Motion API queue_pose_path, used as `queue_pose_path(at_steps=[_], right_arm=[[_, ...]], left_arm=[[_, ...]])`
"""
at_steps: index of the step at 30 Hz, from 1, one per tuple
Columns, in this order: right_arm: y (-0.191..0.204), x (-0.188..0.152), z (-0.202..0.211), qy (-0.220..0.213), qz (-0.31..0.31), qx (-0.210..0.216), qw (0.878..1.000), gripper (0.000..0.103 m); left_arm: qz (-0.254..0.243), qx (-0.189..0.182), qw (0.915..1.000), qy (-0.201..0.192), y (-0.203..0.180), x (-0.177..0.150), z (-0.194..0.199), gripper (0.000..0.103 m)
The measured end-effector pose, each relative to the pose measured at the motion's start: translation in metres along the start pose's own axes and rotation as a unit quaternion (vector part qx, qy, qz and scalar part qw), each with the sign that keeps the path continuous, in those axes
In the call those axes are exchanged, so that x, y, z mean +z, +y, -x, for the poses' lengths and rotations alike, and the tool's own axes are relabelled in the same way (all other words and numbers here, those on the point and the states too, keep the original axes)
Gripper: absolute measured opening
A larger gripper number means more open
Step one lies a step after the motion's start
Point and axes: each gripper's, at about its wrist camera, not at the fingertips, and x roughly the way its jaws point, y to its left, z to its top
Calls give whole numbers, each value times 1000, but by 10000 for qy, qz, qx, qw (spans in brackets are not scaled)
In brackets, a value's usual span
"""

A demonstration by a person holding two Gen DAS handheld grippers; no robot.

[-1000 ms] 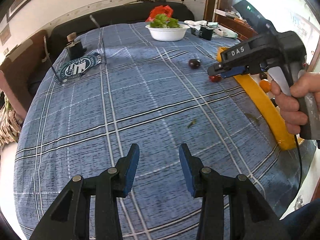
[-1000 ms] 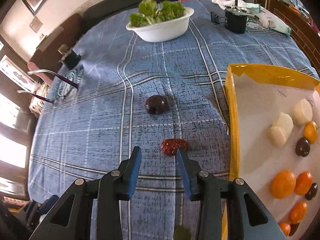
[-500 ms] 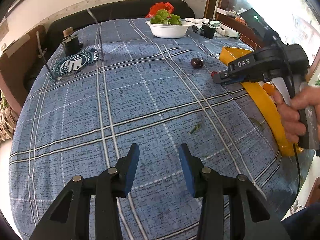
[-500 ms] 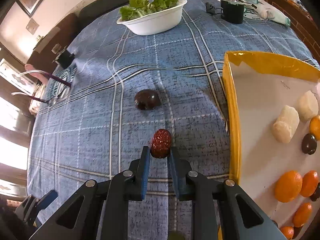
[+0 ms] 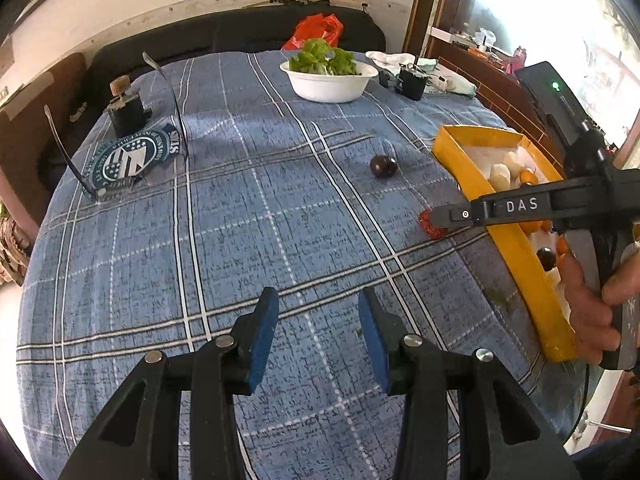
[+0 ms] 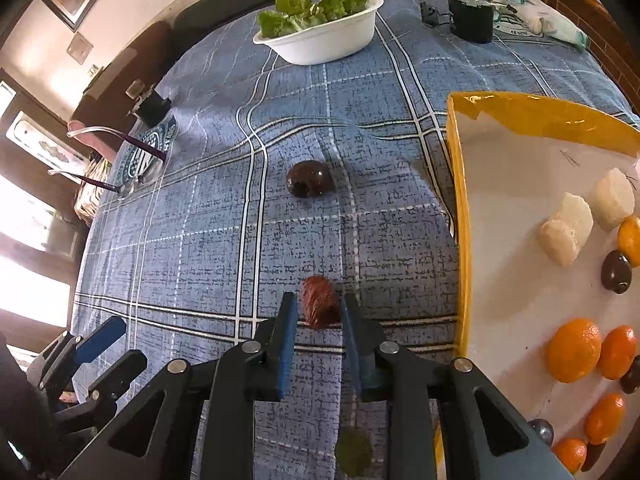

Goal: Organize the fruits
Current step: 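Grasp a dark plum with the left tool while the right tool holds the jujube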

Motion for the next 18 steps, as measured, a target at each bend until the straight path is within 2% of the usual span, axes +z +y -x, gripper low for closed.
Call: queue_pose_path(at_steps=[3, 9, 11, 12, 15, 18], right_arm=[[2, 2, -1, -2, -6, -12, 10000, 31], [5, 3, -10, 28, 35, -63, 10000, 31], [5, 1, -12, 62, 60, -26, 10000, 23], [5, 0, -12, 73, 92, -51, 9999, 22], [4, -5, -4, 3, 122, 0, 9999, 22], [0, -13, 15, -167, 33, 133, 9998, 22]], left_arm=[[55, 40, 10000, -12, 4, 2, 1, 40], [118, 67, 9999, -12, 9, 8, 1, 40], [150, 29, 9999, -10, 10, 14, -1, 40], [165, 5, 9999, -1, 9, 17, -2, 40], [237, -185, 9995, 100, 7, 31, -10, 41], [265, -450, 9983, 269, 0, 49, -26, 47]])
